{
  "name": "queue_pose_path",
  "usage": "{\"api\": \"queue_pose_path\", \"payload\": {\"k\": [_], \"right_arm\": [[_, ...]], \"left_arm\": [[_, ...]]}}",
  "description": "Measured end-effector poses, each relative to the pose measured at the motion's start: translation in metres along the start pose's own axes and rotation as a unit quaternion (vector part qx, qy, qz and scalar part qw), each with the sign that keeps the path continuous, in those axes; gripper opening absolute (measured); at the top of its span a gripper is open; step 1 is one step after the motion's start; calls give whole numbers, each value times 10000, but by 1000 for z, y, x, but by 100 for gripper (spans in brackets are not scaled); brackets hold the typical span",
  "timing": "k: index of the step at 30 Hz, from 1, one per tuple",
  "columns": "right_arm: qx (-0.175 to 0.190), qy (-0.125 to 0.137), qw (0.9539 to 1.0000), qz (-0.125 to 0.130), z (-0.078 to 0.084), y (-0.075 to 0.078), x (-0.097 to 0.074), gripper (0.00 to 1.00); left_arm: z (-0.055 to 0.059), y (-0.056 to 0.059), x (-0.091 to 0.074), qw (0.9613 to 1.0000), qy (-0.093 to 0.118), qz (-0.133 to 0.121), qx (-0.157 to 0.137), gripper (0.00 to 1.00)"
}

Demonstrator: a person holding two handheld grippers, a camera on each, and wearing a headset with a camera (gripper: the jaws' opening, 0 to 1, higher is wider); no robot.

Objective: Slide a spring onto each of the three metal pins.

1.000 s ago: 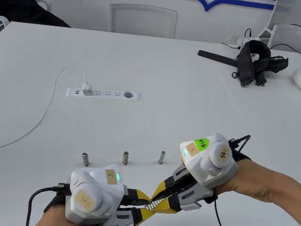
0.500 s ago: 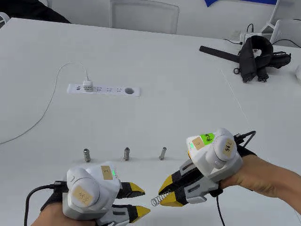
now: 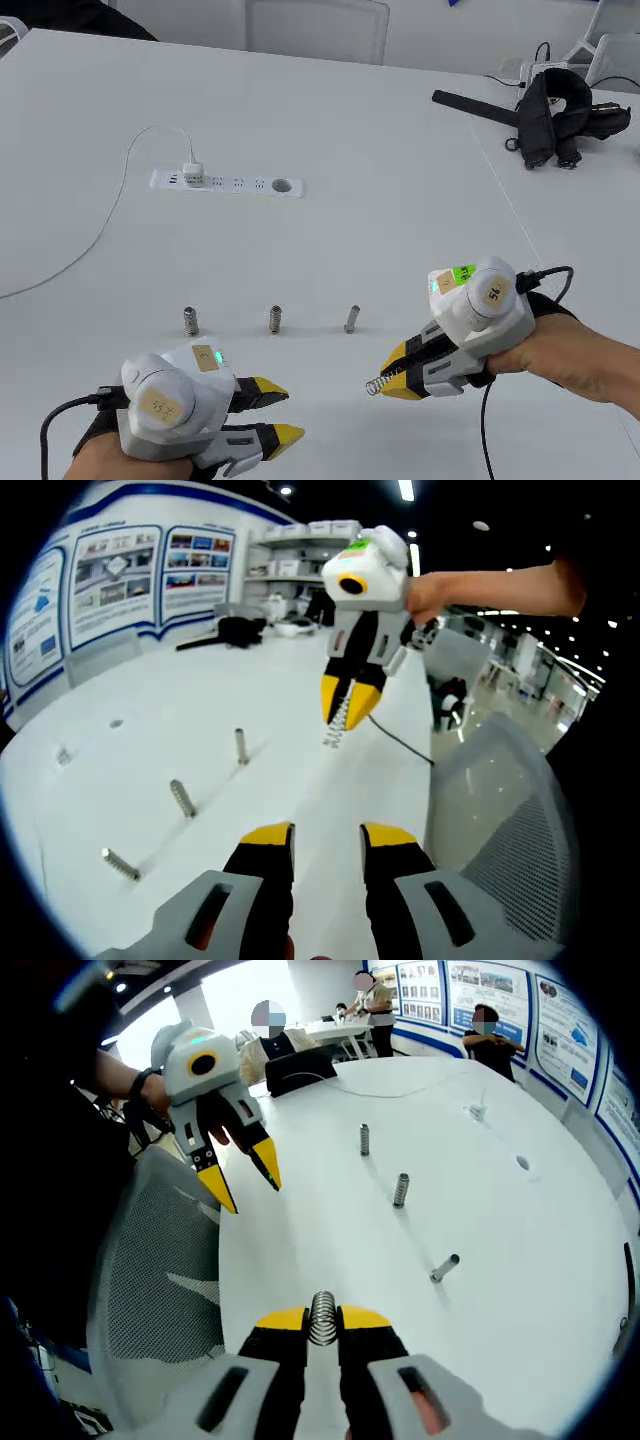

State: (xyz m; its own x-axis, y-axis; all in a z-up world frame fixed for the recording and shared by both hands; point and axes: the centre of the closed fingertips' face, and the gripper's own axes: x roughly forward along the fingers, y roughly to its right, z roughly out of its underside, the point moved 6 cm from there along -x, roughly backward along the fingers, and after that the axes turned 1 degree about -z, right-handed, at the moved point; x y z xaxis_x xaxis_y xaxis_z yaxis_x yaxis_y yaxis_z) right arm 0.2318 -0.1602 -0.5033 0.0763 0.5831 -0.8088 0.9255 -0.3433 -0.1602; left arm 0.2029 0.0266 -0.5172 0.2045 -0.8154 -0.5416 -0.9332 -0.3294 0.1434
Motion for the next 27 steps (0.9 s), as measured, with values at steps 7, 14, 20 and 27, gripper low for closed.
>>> {"api": "queue_pose_path", "payload": {"k": [7,14,20,27], "right_arm": [[152,-86,9997,194,4,19,-5,12],[384,-100,9984,399,8,37,-7,12],[404,-199,9979,457,8,48,-3,12],[360,-265,9969,654,3,65,2,12]], "left_arm": [[7,-7,-3,9998,-49,-180,-99,33],[15,-14,-6,9990,-98,-365,-249,38],[21,-19,-3,9978,-97,-491,-439,41],[18,-28,2,9961,-58,-679,-558,48]]}}
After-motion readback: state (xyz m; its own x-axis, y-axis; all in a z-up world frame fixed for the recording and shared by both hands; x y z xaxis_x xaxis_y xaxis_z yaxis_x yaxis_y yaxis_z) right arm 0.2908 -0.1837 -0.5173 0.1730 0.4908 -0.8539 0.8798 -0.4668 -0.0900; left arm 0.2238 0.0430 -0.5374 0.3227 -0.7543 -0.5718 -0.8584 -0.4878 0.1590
